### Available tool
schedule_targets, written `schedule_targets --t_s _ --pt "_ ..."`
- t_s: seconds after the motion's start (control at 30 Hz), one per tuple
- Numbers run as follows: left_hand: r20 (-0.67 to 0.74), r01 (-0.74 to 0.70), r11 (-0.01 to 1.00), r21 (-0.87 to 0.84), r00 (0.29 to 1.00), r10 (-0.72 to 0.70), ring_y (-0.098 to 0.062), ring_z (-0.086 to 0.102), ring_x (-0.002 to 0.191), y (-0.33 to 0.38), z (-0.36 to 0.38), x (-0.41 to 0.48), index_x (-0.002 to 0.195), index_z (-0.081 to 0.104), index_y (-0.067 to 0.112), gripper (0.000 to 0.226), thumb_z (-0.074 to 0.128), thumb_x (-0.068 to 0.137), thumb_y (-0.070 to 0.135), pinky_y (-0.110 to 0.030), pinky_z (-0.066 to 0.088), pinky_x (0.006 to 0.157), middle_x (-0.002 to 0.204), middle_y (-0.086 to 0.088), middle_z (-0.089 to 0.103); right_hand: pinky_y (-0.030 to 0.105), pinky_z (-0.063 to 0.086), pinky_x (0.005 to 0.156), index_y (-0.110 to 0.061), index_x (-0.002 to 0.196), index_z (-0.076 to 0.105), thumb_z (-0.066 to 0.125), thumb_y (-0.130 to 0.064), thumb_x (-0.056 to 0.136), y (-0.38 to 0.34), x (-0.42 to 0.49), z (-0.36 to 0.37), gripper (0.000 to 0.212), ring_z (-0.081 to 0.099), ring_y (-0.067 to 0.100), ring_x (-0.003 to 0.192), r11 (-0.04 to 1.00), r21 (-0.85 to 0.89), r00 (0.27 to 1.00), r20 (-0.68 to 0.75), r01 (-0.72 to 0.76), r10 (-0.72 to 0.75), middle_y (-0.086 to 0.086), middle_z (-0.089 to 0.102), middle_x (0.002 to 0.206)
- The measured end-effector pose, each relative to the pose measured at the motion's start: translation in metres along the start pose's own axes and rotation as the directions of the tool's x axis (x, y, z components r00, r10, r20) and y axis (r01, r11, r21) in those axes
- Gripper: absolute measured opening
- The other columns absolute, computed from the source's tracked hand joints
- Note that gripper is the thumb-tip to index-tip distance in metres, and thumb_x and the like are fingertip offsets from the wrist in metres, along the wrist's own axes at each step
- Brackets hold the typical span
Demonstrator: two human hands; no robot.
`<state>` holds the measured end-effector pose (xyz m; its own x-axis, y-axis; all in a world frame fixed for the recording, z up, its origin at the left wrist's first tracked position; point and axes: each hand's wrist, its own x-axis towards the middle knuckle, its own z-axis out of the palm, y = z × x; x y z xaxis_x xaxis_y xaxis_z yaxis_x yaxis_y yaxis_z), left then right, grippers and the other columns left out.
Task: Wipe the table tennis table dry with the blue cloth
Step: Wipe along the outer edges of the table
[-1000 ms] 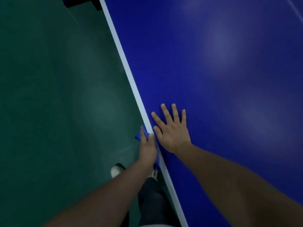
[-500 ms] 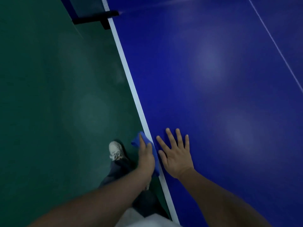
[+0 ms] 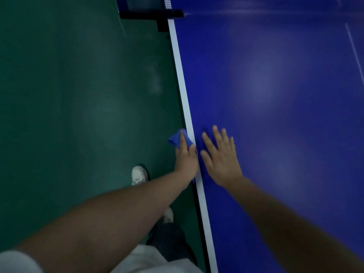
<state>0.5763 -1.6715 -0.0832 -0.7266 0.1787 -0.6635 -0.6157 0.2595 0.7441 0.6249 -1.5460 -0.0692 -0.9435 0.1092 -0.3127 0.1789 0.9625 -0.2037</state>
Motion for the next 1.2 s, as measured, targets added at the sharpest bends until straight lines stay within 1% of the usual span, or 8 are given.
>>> schedule_targets --t_s 0.17,0.3,0.63,0.8,0.93,1.03,1.13,1.2 --pt "0.004 -0.043 0.999 0.025 0.999 0.043 -0.012 0.038 0.114 0.047 -0.018 0.054 0.158 0.001 0.042 0.061 0.035 0.109 0.028 -0.024 0.031 0.094 0.152 -0.012 0.030 0.055 -0.006 0.123 -0.038 0.159 -0.004 0.003 -0.061 0.100 -0.003 0.118 -0.048 0.063 -0.017 0.028 0.153 0.991 -0.136 0.997 0.078 -0.012 0.023 -0.001 -0.017 0.167" --pt "0.030 -0.063 0.997 0.045 0.998 0.062 -0.021 0.043 0.121 0.062 -0.027 0.078 0.157 -0.001 0.044 0.062 0.036 0.108 0.030 -0.029 0.034 0.097 0.152 -0.014 0.029 0.056 -0.009 0.122 -0.042 0.157 -0.011 0.005 -0.061 0.101 -0.009 0.178 -0.062 0.061 -0.020 0.028 0.153 0.974 -0.224 0.990 0.143 0.023 0.010 -0.003 -0.022 0.166" --pt "0.054 -0.113 0.993 0.017 0.992 0.112 -0.006 0.034 0.120 0.066 -0.030 0.084 0.158 -0.001 0.040 0.063 0.036 0.109 0.027 -0.021 0.031 0.096 0.157 -0.009 0.022 0.056 -0.016 0.119 -0.051 0.140 -0.031 0.009 -0.066 0.099 -0.012 0.196 -0.064 0.059 -0.034 0.027 0.147 0.979 -0.204 0.951 0.304 0.016 0.048 -0.009 -0.041 0.156" --pt "0.059 -0.109 0.993 0.055 0.993 0.105 -0.024 0.032 0.143 0.030 -0.017 0.053 0.144 -0.006 0.061 0.061 0.036 0.106 0.036 -0.045 0.037 0.114 0.162 -0.008 0.013 0.055 -0.018 0.118 -0.055 0.132 -0.042 -0.016 -0.076 0.079 -0.010 0.199 -0.064 0.062 -0.039 0.025 0.143 0.982 -0.189 0.958 0.284 0.026 0.029 -0.012 -0.050 0.146" --pt "0.089 -0.086 0.994 0.060 0.993 0.081 -0.016 0.022 0.148 0.045 -0.023 0.063 0.147 -0.006 0.051 0.062 0.037 0.108 0.030 -0.032 0.027 0.117 0.166 -0.003 0.007 0.055 -0.021 0.116 -0.055 0.129 -0.046 -0.036 -0.080 0.065 -0.011 0.199 -0.063 0.069 -0.043 0.025 0.140 0.985 -0.168 0.954 0.298 0.033 0.019 -0.013 -0.055 0.142" --pt "0.049 -0.058 0.997 0.057 0.997 0.055 -0.003 0.021 0.132 0.081 -0.031 0.099 0.154 -0.003 0.044 0.063 0.036 0.108 0.027 -0.021 0.022 0.107 0.165 -0.005 0.010 0.055 -0.020 0.117 -0.053 0.130 -0.047 -0.039 -0.078 0.065 -0.012 0.199 -0.064 0.070 -0.042 0.026 0.142 0.985 -0.167 0.954 0.298 0.032 0.020 -0.011 -0.055 0.144" --pt "0.021 -0.031 0.999 0.035 0.999 0.031 -0.007 0.029 0.125 0.129 -0.040 0.148 0.156 -0.001 0.046 0.061 0.034 0.109 0.030 -0.023 0.027 0.099 0.161 -0.009 0.016 0.055 -0.020 0.117 -0.053 0.132 -0.046 -0.038 -0.077 0.068 -0.012 0.199 -0.064 0.068 -0.043 0.026 0.142 0.986 -0.163 0.953 0.303 0.026 0.025 -0.012 -0.055 0.145" --pt "0.009 -0.030 0.999 0.029 1.000 0.030 -0.016 0.034 0.134 0.152 -0.048 0.174 0.156 -0.002 0.047 0.060 0.033 0.109 0.033 -0.025 0.027 0.097 0.160 -0.011 0.018 0.055 -0.021 0.117 -0.052 0.134 -0.044 -0.037 -0.076 0.070 -0.011 0.198 -0.062 0.069 -0.045 0.025 0.141 0.985 -0.170 0.954 0.299 0.032 0.020 -0.011 -0.053 0.147"
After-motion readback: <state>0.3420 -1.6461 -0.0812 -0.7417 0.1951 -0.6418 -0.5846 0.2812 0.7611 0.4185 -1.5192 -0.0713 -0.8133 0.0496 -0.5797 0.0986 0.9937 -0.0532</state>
